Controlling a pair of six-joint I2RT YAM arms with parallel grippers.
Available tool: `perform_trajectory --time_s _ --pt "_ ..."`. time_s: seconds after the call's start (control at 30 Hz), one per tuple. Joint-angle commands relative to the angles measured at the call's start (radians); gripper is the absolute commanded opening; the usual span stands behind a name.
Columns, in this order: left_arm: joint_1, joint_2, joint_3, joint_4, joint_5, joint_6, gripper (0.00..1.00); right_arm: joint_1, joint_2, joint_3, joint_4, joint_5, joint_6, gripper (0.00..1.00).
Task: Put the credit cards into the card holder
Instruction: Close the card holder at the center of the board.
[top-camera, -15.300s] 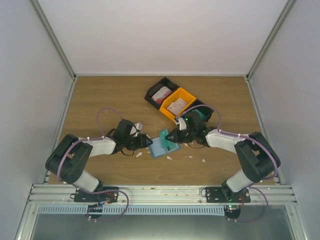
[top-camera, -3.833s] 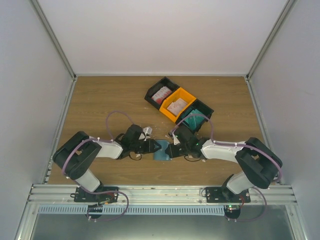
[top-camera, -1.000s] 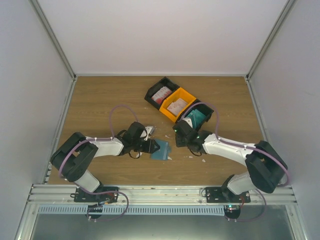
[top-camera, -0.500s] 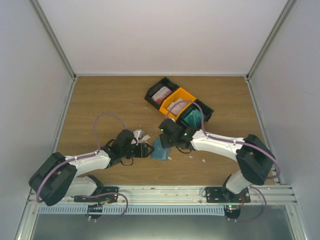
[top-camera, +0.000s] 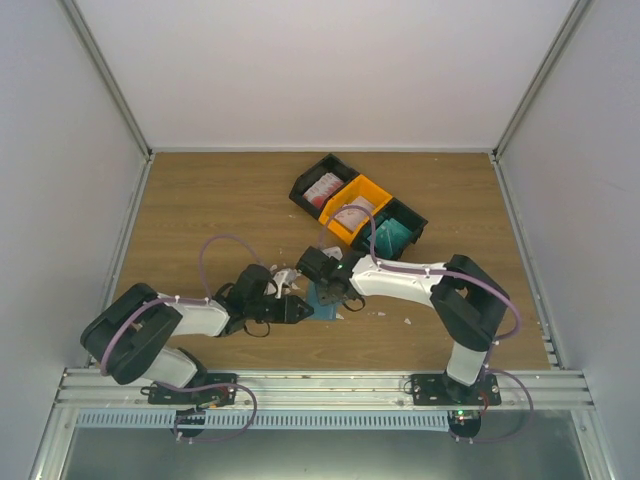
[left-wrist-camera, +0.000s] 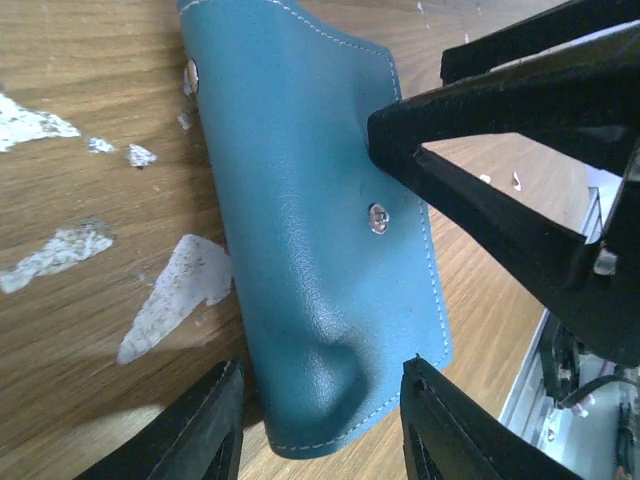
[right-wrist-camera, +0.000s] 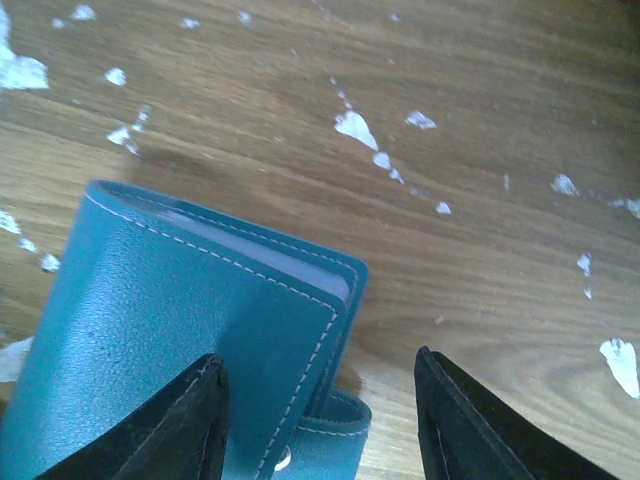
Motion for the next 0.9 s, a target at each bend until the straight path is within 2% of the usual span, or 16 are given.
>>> perform_trajectory --time_s 0.0,0.17,0.4,0.53,0.67,0.87 --pt "0.004 0.043 0.023 0.059 0.022 -0.01 0.45 0.01 0.036 0.015 -0.122 0.046 0.081 0.51" --pt "0.004 0.062 0.021 0.019 -0.03 -0.026 0.41 0.01 0.038 0.015 -0.119 0.038 0.084 0.51" --pt "0.004 0.05 0.021 -0.01 -0.072 -0.031 0.36 0.01 -0.056 -0.052 -0.082 -0.002 0.01 0.54" --pt "0.003 0.068 0.039 -0.019 -0.045 -0.007 0.38 0.005 -0.113 -0.119 -0.087 -0.007 -0.036 0.54" --pt "0.004 0.101 0.048 -0.021 -0.02 0.002 0.38 -0.004 -0.192 -0.201 0.013 -0.076 -0.106 0.51" --pt "0.002 0.15 0.054 -0.025 -0.019 -0.001 0.34 -0.006 -0.187 -0.231 0.081 -0.122 -0.187 0.49"
